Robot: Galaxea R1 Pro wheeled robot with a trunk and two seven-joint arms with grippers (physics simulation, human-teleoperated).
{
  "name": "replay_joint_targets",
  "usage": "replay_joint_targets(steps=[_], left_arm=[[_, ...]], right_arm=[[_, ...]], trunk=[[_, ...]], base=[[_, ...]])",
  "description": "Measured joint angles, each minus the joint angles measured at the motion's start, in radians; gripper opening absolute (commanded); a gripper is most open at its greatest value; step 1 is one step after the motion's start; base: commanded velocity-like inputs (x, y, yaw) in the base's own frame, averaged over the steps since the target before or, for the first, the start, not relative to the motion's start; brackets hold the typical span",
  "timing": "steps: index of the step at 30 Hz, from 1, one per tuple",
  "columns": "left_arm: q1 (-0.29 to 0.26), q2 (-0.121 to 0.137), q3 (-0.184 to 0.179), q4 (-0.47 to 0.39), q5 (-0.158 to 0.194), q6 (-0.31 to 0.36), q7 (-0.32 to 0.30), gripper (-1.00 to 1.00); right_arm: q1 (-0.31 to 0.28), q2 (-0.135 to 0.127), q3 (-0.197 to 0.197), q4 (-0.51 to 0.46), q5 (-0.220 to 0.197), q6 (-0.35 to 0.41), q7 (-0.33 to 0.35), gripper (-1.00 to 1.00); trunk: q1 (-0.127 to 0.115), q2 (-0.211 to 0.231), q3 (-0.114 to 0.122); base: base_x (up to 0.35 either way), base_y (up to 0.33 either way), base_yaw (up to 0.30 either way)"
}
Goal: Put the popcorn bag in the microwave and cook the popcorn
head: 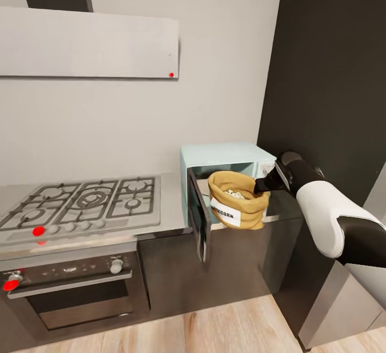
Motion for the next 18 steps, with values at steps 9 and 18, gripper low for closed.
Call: replay_joint_targets(steps=[9,18], left_arm=[[0.0,0.0,0.0,0.0,0.0,0.0,0.0,1.0],[0.0,0.0,0.0,0.0,0.0,0.0,0.0,1.0]], right_arm=[[0.0,0.001,0.0,0.0,0.001,0.0,0.0,-1.0],[0.001,0.001,0.006,0.007,0.021,-0.002,0.002,-1.0]], trunk=[[0.0,0.0,0.0],[0.0,0.0,0.0]], base=[[0.284,0.0,0.0],[0.282,0.0,0.0]])
